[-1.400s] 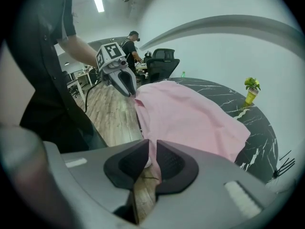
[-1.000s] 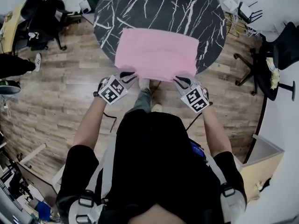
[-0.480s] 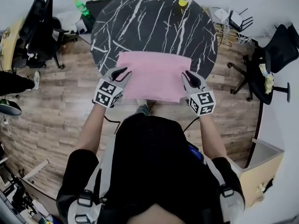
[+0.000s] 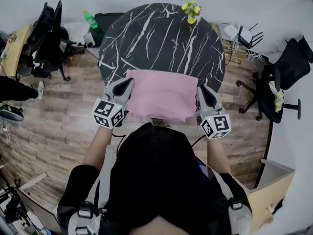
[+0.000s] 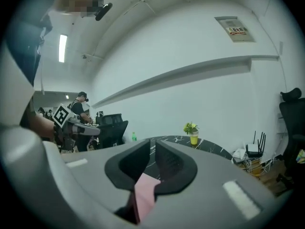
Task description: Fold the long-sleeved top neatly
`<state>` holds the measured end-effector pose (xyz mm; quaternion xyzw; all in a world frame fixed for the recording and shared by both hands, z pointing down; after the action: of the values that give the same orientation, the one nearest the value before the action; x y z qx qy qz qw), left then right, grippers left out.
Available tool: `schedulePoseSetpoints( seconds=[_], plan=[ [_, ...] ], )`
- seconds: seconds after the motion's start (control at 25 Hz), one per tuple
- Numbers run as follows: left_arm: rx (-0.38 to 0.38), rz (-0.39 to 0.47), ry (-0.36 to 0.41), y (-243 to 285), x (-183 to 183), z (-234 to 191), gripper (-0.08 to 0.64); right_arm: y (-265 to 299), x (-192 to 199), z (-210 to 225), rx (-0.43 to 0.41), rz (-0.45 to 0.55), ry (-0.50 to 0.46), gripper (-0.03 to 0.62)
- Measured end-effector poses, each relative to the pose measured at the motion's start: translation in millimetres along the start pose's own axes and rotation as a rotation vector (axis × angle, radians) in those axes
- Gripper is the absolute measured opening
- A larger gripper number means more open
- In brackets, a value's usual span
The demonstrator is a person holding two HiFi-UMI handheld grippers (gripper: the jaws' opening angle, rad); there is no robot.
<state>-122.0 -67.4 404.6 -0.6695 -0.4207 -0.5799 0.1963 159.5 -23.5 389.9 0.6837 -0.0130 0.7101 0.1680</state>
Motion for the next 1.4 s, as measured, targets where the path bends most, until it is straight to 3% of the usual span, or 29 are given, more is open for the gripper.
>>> schedulePoseSetpoints(
  seconds=[0.24, 0.52, 1.4],
  plan=[
    [-0.068, 0.038, 0.033, -10, -7, 40, 0.008, -18, -4, -12, -0.089, 0.012, 0.054, 0.005],
    [-0.128, 0.048, 0.038, -16, -4, 59, 0.008, -23, -8, -27, -0.184, 0.019, 0.026, 0.005],
    [-0.142, 0.040, 0.038, -31, 14, 81, 0.008, -37, 9, -35, -0.197, -0.009, -0.009, 0.005]
  ],
)
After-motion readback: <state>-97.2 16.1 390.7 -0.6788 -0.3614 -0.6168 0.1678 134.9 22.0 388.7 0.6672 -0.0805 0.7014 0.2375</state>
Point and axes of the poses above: the fingertips, and each gripper's own axes: y forward along the fingers, z to its right, x out of its underside, the point moved 2 cm from there along -y, backward along the fingers, and after that the axes turned 10 degrees about x, right-handed, at the moved point
